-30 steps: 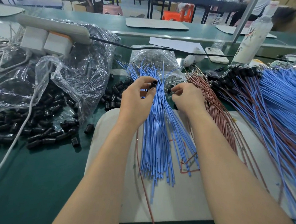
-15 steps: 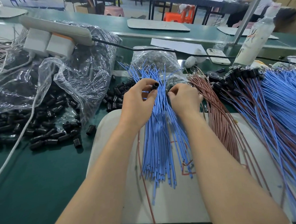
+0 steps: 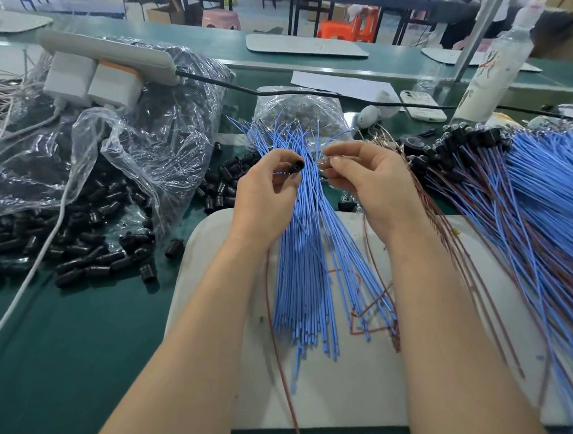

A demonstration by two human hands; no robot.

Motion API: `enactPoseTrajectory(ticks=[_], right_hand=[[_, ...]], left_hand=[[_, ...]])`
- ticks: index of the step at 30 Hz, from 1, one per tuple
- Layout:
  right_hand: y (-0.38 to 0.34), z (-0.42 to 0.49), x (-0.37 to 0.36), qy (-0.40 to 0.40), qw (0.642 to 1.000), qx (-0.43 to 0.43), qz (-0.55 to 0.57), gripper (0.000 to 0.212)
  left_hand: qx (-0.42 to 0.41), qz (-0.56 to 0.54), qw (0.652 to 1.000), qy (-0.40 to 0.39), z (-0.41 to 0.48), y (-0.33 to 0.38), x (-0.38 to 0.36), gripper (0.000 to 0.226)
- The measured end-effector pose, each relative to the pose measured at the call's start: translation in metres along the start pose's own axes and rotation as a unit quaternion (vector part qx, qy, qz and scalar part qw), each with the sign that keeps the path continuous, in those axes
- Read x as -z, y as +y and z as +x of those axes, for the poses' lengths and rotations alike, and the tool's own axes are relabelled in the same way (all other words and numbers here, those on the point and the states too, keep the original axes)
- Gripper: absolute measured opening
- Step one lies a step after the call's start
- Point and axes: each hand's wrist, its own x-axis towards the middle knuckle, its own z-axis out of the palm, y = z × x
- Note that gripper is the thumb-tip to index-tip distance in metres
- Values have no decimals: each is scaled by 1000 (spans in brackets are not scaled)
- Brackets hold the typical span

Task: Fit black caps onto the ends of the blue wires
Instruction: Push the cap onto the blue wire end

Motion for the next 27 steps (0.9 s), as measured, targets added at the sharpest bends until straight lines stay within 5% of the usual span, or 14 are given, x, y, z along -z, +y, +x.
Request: enactPoseTrajectory(ticks=[16,27], right_hand=[[-6,-11,-18,46,950,151,-268,7],[-3,-5,-4,38,975,91,-201,9]], left_hand=[[-34,72,997,-7,-4,3,-1,23],[-91,155,984,-3,-4,2,6,16]])
